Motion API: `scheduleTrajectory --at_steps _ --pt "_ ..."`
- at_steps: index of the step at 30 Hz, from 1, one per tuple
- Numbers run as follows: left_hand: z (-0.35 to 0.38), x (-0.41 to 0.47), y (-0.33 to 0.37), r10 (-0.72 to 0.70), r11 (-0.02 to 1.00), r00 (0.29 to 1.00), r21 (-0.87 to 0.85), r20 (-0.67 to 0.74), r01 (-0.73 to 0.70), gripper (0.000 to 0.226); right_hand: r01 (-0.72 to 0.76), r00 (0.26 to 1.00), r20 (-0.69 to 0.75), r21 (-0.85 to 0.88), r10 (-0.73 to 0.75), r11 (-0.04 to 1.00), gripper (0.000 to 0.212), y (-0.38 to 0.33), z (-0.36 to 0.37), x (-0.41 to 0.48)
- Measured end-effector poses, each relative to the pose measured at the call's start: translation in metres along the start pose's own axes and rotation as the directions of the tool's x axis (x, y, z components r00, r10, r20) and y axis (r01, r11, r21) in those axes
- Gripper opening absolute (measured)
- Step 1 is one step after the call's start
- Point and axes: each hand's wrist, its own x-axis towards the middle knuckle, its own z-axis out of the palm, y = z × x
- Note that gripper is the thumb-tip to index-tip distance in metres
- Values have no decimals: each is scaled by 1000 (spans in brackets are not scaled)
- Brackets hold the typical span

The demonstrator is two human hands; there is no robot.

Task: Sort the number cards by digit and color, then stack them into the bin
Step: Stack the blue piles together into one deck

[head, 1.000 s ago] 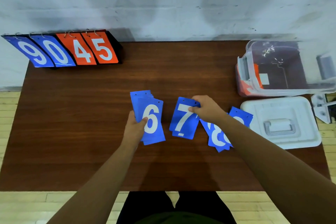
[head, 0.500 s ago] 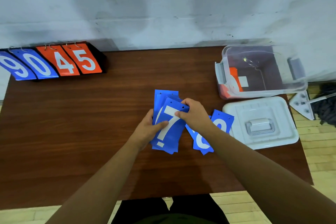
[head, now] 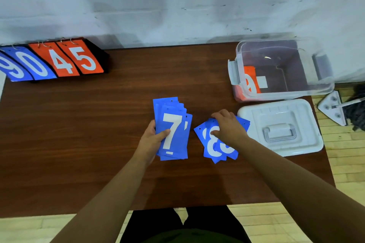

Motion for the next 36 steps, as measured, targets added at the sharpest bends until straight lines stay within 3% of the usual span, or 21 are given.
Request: scheduleTrajectory --at_steps 5,11,13,16,19,23,29,31,34,36 --pt "-7 -4 -5 -8 999 1000 -31 -11 8 37 -6 1000 14 -246 9 969 68 -2 12 13" --pt "-10 -3 -13 -34 997 998 -70 -47 31 33 60 998 -2 -320 -64 945 30 -12 16 26" --pt "-10 -1 -14 -40 998 997 -59 -66 36 34 99 995 14 -302 -99 948 28 -14 17 30" --pt "-11 0 -16 -27 999 992 -22 -121 25 36 141 990 -2 -167 -144 976 25 -20 9 32" --pt "-16 3 -15 24 1000 971 9 -237 -22 34 138 987 -100 98 -129 986 14 -26 -8 31" --pt "-20 5 -7 109 992 921 95 -375 -79 30 58 997 -66 421 -34 905 18 -32 -40 27" --pt "-21 9 11 178 970 933 217 -314 -112 24 -21 995 -67 586 75 810 23 -38 -58 22" --pt "-22 9 17 204 968 932 207 -300 -145 23 -31 995 -49 696 91 717 23 -43 -63 19" --pt "-26 8 26 172 981 952 126 -253 -144 26 -49 999 47 816 18 576 25 -55 -71 14" --pt "-26 5 30 112 994 980 27 -167 -109 26 -53 991 115 806 -69 589 23 -64 -73 12"
